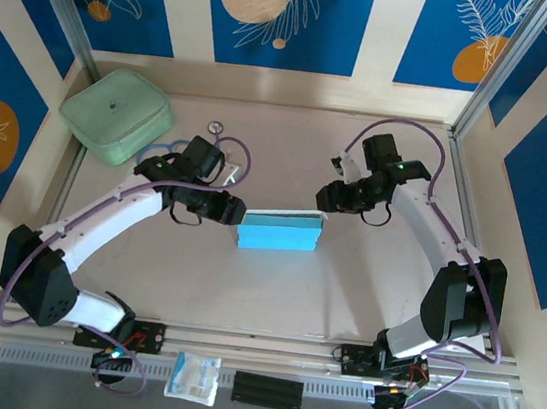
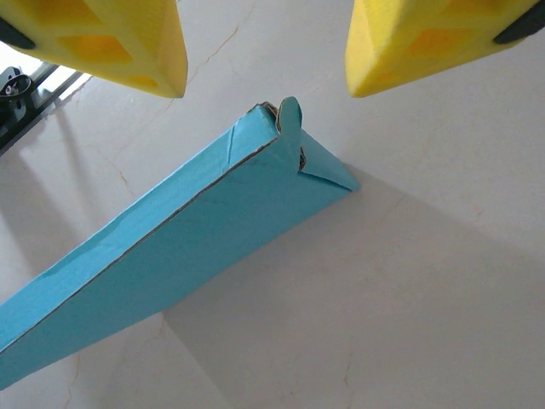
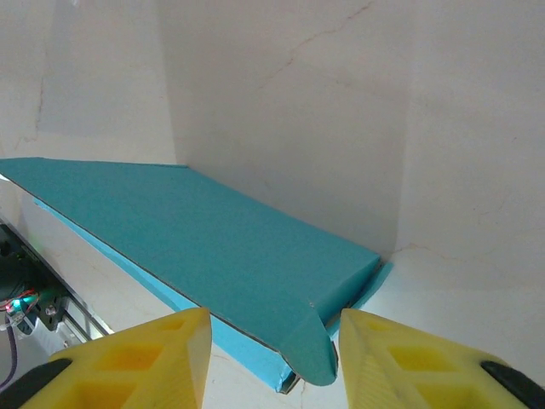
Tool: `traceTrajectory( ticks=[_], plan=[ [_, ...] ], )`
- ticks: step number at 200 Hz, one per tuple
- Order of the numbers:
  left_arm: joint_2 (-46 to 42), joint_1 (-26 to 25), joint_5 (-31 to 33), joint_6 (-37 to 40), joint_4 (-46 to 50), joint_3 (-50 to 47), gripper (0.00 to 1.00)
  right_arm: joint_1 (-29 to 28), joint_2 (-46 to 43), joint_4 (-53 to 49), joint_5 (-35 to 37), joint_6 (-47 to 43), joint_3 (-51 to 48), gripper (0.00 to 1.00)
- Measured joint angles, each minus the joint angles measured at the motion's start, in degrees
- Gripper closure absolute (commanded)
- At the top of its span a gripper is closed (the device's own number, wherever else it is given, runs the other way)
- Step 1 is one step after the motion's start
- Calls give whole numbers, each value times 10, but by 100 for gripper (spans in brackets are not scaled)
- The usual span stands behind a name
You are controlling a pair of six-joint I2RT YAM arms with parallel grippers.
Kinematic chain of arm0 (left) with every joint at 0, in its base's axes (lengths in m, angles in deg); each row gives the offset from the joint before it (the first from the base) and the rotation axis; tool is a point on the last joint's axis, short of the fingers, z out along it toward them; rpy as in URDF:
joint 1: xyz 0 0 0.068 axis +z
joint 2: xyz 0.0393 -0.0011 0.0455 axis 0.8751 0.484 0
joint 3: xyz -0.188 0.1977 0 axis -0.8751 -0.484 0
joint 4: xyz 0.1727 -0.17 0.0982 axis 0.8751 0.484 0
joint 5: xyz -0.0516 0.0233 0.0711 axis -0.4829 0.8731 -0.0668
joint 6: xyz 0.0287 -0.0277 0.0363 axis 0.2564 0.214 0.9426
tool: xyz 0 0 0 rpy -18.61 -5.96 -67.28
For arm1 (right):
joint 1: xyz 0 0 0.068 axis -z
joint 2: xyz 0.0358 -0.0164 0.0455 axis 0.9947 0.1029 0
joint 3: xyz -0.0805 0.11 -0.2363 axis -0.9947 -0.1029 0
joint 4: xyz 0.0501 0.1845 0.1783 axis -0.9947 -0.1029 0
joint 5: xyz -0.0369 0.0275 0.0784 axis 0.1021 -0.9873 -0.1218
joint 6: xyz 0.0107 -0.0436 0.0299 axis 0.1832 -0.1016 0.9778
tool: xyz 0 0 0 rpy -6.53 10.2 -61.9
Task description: Fold the paper box
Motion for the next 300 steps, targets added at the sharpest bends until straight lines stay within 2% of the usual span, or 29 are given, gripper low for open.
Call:
traceTrajectory(
  ticks=[69,100,134,224,300],
  plan=[
    [9,-2,-19,-34,-30,-1,65,-11,-8,2,1,1,-22,68],
    [15,-5,-22,-45,-42,-2,68,-11,-10,3,5,16,-25,80],
    [18,-6,-24,-56,-48,-5,72,-11,-14,6,5,34,-29,81],
    [18,-6,-25,-64,-55,-17,72,-24,-30,22,23,49,-47,81],
    [18,-6,-18,-64,-55,-24,73,-51,-52,41,70,49,-65,87]
  ],
)
